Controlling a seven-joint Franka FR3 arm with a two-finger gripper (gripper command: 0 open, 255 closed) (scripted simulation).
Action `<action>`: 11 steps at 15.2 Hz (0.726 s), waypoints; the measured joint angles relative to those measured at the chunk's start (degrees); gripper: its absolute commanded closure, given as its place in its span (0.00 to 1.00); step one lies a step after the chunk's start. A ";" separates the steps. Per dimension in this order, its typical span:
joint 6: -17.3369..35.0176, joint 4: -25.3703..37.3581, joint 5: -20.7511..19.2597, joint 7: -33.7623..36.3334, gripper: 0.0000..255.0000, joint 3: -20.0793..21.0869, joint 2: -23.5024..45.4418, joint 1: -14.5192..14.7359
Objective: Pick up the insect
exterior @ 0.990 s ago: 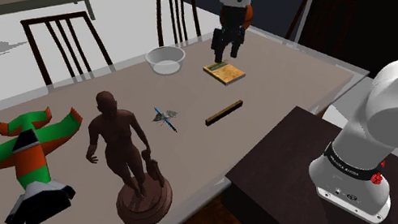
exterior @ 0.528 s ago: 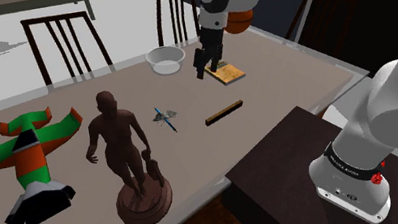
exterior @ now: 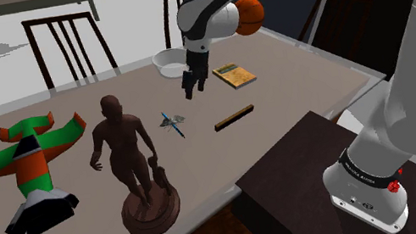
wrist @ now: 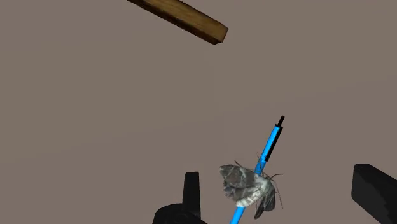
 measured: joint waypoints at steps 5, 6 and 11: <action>1.52 8.54 1.33 -3.57 0.00 2.30 10.22 0.66; 1.68 10.74 1.43 -4.40 0.00 2.70 12.67 0.64; 2.46 16.97 1.60 -6.46 0.00 4.18 19.78 1.08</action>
